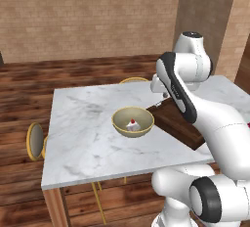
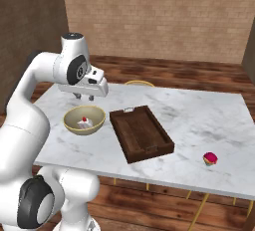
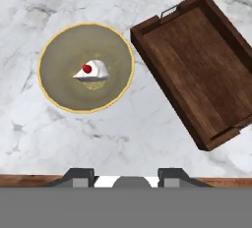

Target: Place the bowl with cake and the cupcake onto the tray.

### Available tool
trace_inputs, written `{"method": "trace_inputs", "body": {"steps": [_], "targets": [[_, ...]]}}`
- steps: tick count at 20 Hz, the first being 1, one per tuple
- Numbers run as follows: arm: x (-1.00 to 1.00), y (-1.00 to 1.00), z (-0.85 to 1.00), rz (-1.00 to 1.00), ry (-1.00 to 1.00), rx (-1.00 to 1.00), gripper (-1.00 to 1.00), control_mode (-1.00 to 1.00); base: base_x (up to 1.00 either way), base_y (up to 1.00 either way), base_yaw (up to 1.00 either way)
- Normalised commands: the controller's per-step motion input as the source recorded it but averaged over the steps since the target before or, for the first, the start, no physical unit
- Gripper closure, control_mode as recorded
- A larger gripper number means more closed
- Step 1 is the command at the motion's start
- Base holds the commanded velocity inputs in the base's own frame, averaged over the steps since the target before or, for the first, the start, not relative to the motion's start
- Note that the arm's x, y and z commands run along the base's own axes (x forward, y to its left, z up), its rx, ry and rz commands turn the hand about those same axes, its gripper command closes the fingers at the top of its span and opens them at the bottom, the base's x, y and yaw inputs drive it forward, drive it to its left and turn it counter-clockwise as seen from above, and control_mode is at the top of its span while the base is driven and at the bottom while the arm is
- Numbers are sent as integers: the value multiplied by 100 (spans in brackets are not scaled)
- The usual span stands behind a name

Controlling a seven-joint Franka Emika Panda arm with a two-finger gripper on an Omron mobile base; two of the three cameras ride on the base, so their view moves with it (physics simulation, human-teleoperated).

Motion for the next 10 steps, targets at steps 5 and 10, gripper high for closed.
{"method": "trace_inputs", "body": {"steps": [5,10], "targets": [[6,0,-3,-2,0,2,-100,-100,0,0,0],[8,0,-3,-4,0,5,-100,-100,0,0,0]]}}
